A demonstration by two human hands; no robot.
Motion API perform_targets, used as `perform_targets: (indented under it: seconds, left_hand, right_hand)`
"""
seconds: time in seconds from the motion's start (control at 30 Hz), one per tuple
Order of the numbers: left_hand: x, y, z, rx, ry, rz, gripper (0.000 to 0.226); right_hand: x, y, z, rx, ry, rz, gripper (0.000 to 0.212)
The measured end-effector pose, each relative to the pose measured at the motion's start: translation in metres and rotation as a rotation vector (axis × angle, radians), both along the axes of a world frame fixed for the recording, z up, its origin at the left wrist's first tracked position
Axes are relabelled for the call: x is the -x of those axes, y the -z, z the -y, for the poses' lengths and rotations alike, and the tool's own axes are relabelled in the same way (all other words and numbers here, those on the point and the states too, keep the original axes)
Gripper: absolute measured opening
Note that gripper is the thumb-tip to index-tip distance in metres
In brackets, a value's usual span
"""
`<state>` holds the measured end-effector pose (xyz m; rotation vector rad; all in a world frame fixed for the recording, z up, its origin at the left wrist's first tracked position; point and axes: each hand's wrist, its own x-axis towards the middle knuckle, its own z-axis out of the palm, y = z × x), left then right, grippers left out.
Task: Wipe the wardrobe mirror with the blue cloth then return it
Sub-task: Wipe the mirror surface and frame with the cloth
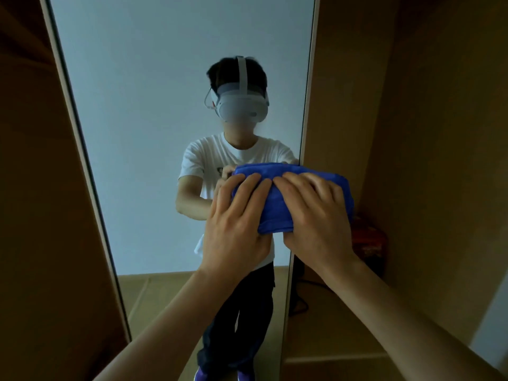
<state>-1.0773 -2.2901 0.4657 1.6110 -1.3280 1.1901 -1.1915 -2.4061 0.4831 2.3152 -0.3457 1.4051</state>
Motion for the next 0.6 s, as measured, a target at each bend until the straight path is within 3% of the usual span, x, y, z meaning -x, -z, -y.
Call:
perform_targets:
  seconds: [0.6]
  left_hand:
    - [0.008, 0.143, -0.019, -0.254, -0.018, -0.189, 0.061]
  right_hand:
    - [0.012, 0.135, -0.017, -0.191, 0.026, -0.232, 0.051]
